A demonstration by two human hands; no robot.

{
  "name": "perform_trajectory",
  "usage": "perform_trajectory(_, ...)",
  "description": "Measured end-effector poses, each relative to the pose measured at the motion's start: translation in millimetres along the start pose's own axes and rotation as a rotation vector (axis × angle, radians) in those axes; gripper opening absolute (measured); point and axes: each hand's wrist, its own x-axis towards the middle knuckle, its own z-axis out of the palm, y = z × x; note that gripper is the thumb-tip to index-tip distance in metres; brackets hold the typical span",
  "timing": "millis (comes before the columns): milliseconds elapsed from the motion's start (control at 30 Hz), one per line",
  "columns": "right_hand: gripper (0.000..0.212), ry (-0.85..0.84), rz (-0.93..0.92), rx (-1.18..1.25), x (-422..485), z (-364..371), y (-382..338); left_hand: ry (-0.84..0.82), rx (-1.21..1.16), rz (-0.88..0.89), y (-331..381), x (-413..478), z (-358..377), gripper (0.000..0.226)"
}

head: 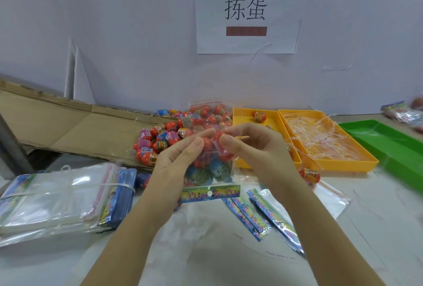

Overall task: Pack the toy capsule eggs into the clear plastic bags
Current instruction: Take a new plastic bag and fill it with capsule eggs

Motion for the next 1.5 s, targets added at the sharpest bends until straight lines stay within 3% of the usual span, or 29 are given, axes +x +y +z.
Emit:
perform_trajectory(200, 0.022, 0.014, 0.037, 0.160, -2, 2, -2, -0.024, -0.002, 0.026, 1, -3, 6, 0.038)
perform_trajectory(333, 0.022, 0.002, 0.053, 0.152, -2, 6, -2, 0.168, -0.096, 0.123, 1, 0, 8, 0.022)
perform_trajectory(533, 0.038, 0.071, 0.048, 0.086, -4, 10, 1, 0.333, -0.179, 0.179, -1, 0, 11, 0.033)
perform_trajectory(600, 0.045, 0.253, -0.134, -0.106, -5, 12, 2, 0.363, -0.085, 0.235, -2, -1, 12, 0.027)
perform_trajectory(667, 0.039, 0.400, -0.483, -0.347, -6, 11, 3, 0.365, 0.107, 0.324, -4, -4, 13, 0.021)
perform_trajectory(767, 0.017, 0.377, -0.809, -0.577, -7, 10, 6, 0.327, 0.335, 0.366, -7, -10, 19, 0.029)
perform_trajectory(833, 0.016, 0.325, -0.798, -0.639, -6, 12, 8, 0.281, 0.412, 0.385, -9, -13, 24, 0.039)
perform_trajectory(967, 0.017, 0.284, -0.713, -0.628, -6, 12, 10, 0.193, 0.518, 0.491, -7, -17, 28, 0.037)
perform_trajectory(1233, 0.018, 0.292, -0.731, -0.659, -5, 7, 9, 0.113, 0.471, 0.462, -7, -17, 24, 0.040)
perform_trajectory(1400, 0.016, 0.286, -0.771, -0.685, -5, 4, 11, 0.065, 0.783, 0.560, -7, -16, 25, 0.057)
perform_trajectory(1500, 0.015, 0.283, -0.805, -0.701, -4, -2, 11, 0.060, 0.833, 0.599, -9, -17, 25, 0.057)
